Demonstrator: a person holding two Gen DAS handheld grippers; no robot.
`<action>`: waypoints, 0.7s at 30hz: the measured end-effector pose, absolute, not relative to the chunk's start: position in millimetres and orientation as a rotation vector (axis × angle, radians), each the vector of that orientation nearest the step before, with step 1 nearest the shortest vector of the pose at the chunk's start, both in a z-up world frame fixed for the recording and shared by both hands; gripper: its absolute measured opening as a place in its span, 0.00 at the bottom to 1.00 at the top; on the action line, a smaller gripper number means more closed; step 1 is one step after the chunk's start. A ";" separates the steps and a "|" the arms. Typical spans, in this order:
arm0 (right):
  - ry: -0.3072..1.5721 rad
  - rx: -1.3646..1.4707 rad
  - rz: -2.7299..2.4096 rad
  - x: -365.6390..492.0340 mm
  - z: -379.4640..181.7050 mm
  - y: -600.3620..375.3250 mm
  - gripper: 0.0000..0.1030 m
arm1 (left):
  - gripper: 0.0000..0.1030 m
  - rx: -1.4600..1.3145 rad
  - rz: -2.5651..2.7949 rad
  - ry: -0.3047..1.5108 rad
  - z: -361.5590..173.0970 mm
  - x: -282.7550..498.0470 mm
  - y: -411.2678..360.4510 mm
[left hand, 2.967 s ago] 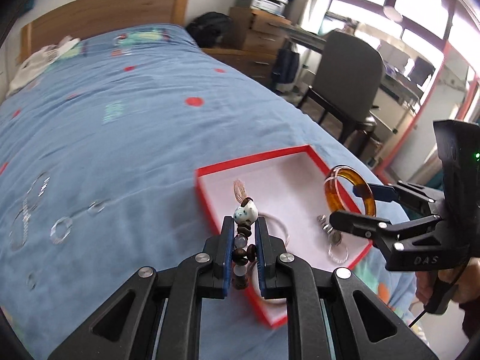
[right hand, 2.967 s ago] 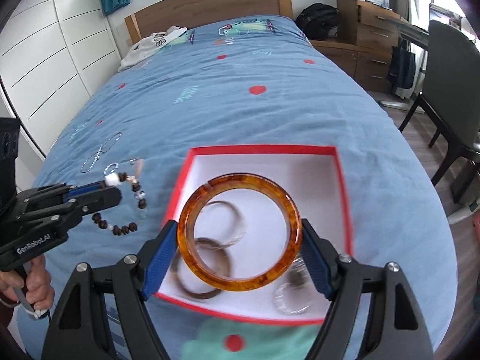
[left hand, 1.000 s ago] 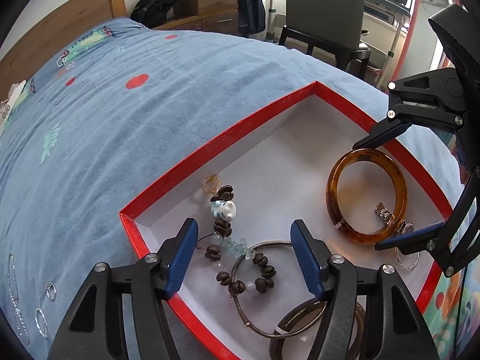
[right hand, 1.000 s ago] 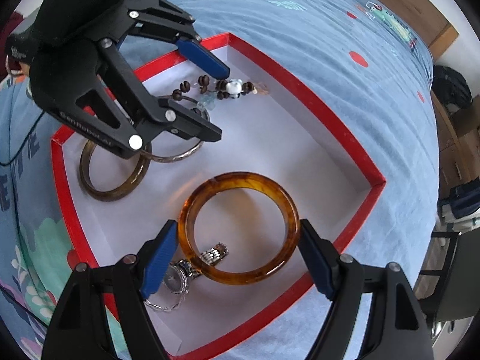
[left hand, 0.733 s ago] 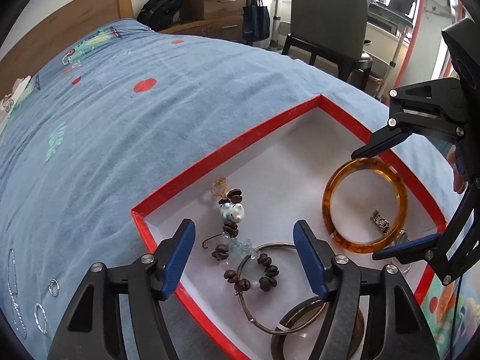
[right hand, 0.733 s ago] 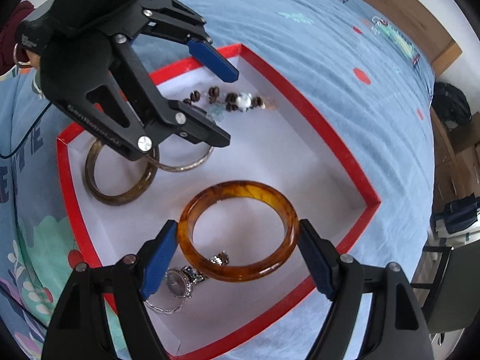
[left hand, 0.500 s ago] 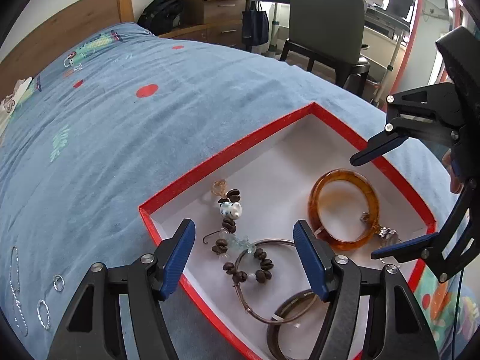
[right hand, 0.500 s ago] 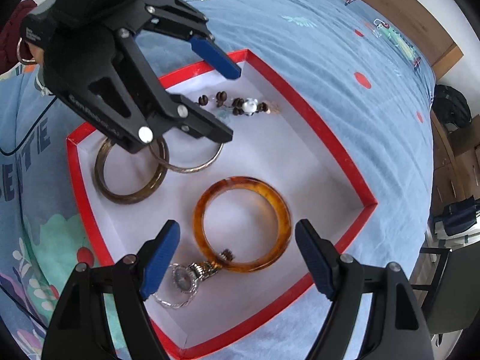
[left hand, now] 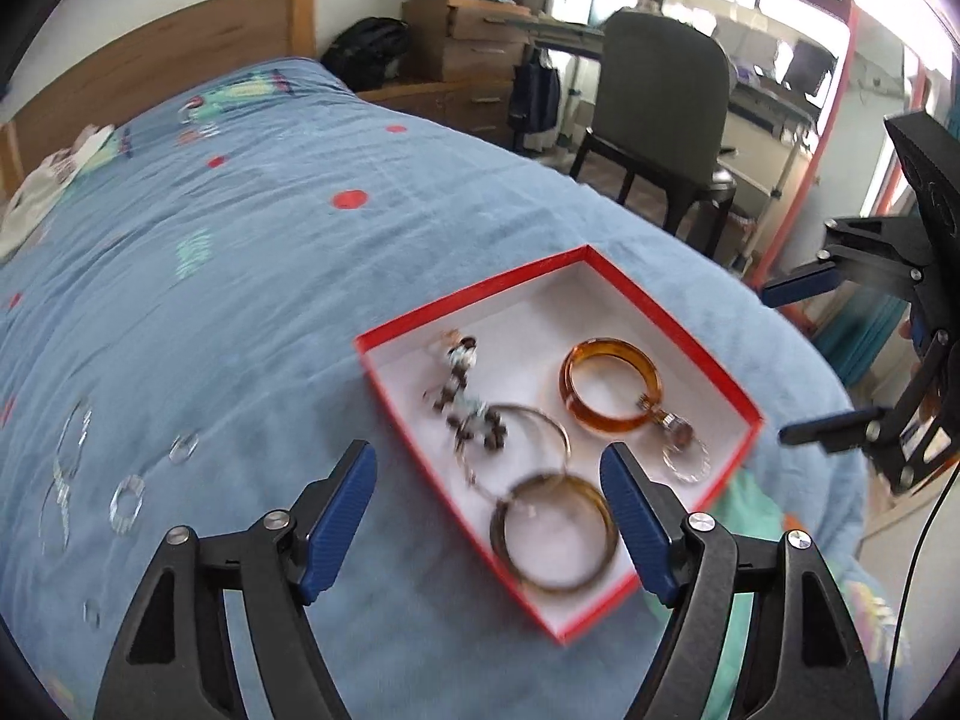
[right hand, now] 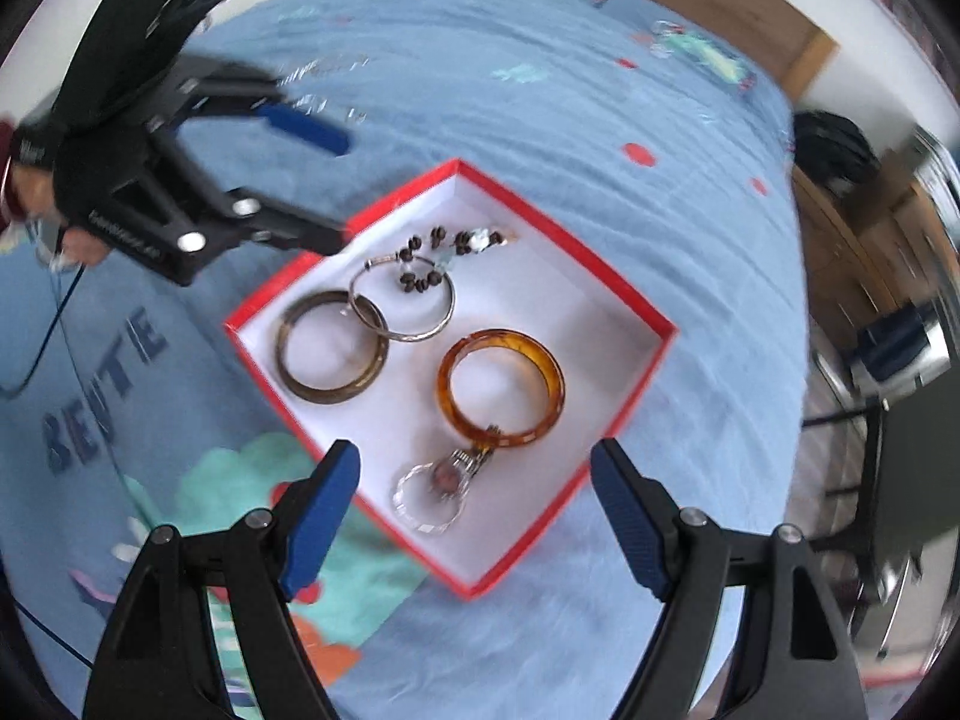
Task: Organize jewelry
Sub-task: 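Lift both tools out of the box and move back over the jewelry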
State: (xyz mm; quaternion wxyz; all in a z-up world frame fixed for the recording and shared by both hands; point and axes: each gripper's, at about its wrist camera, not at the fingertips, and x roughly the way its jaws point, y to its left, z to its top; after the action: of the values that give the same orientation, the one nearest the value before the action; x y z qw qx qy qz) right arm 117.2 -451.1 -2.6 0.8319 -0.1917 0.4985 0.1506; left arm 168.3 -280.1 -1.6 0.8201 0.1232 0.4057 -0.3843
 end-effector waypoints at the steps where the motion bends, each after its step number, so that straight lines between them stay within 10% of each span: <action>1: 1.045 -0.378 0.295 109.5 5.7 -450.5 0.76 | 0.74 0.249 -0.807 0.860 2.5 162.7 -269.8; 21: 0.778 -0.109 0.108 26.3 104.3 -334.0 0.76 | 0.74 0.126 -0.342 0.752 53.1 98.4 20.0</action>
State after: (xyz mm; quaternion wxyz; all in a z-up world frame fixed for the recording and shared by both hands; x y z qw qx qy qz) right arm 26.3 -334.0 104.3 0.9223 -0.0532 0.3791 0.0525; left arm 98.4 20.0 53.1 0.9139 0.0613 0.3653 -0.1663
